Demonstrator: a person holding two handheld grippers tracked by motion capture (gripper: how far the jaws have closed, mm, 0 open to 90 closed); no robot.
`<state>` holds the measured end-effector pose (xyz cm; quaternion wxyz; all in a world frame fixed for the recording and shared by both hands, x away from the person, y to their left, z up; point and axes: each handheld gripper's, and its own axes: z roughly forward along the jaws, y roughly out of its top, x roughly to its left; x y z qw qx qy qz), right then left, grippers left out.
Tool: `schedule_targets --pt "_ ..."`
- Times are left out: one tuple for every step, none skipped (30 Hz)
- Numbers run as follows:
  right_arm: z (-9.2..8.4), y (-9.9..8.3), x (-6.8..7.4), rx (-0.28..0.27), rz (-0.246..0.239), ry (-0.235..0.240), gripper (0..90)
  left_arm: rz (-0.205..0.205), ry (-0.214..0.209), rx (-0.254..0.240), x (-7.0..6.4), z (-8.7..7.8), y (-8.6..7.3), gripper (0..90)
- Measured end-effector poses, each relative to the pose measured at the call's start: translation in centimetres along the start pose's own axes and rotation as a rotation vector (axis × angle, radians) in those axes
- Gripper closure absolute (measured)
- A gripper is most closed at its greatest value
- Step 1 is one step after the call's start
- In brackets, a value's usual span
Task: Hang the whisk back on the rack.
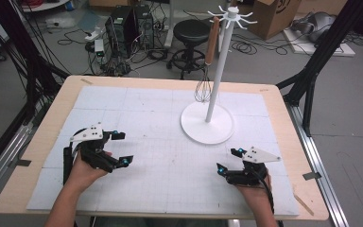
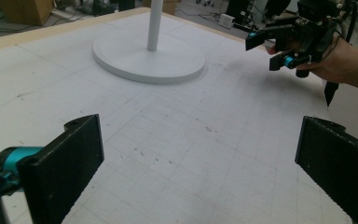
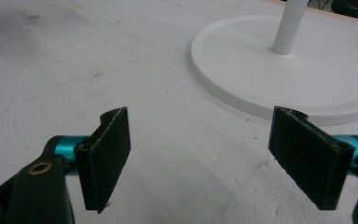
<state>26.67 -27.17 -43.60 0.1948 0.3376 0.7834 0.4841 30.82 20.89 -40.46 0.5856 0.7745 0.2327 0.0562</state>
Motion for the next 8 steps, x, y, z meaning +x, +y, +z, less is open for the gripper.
schedule_targets --pt "-0.01 -0.01 -0.03 -0.001 0.003 -0.001 20.1 0.000 -0.001 0.001 0.00 0.02 0.00 1.6" --pt "-0.03 -0.02 -0.06 -0.001 0.004 0.000 20.1 0.000 -0.001 0.000 0.01 0.03 0.00 1.6" --pt "-0.05 -0.02 -0.10 -0.004 0.003 -0.005 20.1 0.001 -0.001 0.000 0.02 0.04 0.01 1.6" --pt "-0.06 -0.02 -0.11 -0.003 0.005 -0.003 20.1 0.001 0.000 0.001 0.02 0.04 0.01 1.6" --pt "-0.07 -0.01 -0.12 -0.002 0.004 -0.003 20.2 0.000 0.000 0.000 0.05 0.03 0.00 1.6" --pt "-0.07 0.00 -0.11 -0.002 0.004 -0.004 20.2 -0.001 0.002 -0.001 0.07 0.03 -0.01 1.6" --pt "-0.05 0.01 -0.13 -0.005 0.001 -0.003 20.2 0.001 0.004 0.000 0.10 0.01 -0.01 1.6" --pt "-0.05 0.02 -0.12 -0.005 0.000 -0.003 20.2 0.001 0.005 0.001 0.10 0.01 -0.02 1.6"
